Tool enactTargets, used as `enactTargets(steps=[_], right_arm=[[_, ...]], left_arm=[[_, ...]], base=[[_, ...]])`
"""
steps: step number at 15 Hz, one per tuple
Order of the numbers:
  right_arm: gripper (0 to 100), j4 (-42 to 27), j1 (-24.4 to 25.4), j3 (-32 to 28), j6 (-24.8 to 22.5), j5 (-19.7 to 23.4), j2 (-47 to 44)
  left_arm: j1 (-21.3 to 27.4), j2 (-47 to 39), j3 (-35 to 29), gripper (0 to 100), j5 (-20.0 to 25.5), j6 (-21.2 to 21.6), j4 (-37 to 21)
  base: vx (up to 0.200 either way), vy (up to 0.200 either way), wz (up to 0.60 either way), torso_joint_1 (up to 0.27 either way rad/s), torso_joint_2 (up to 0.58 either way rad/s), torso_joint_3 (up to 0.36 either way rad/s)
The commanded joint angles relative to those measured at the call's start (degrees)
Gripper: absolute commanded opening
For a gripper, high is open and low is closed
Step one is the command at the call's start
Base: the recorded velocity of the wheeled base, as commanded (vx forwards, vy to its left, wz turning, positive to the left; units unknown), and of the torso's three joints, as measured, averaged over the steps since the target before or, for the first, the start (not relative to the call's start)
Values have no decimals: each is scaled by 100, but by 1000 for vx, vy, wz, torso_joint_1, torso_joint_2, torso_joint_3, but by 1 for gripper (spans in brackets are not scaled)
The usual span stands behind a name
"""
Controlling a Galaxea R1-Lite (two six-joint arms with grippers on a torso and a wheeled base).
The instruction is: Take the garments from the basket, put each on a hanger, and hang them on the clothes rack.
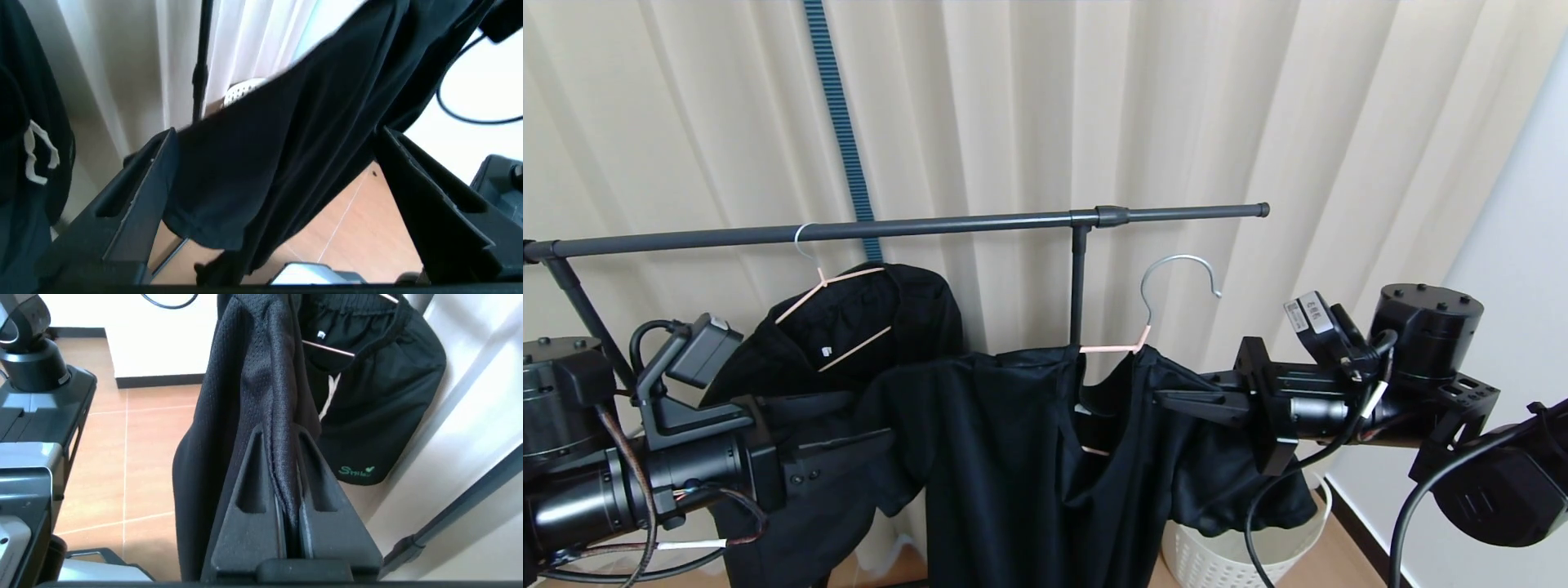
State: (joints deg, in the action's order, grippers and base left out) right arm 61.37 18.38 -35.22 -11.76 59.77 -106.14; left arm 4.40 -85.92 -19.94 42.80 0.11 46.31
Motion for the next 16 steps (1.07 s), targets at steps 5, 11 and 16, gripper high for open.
enactTargets(steps=[5, 11, 16], right_arm=[[0, -2, -1, 24, -1, 8, 94], [0, 7, -1, 33, -10, 70, 111], [0, -2, -1, -3, -1, 70, 103]], left_arm=[[17, -399, 17, 100, -26, 165, 1], [61, -663, -80, 100, -167, 130, 1], [131, -689, -89, 0, -378, 130, 9]], base=[[0, 0, 0, 0, 0, 0], [0, 0, 0, 0, 0, 0], [0, 0, 0, 0, 0, 0]])
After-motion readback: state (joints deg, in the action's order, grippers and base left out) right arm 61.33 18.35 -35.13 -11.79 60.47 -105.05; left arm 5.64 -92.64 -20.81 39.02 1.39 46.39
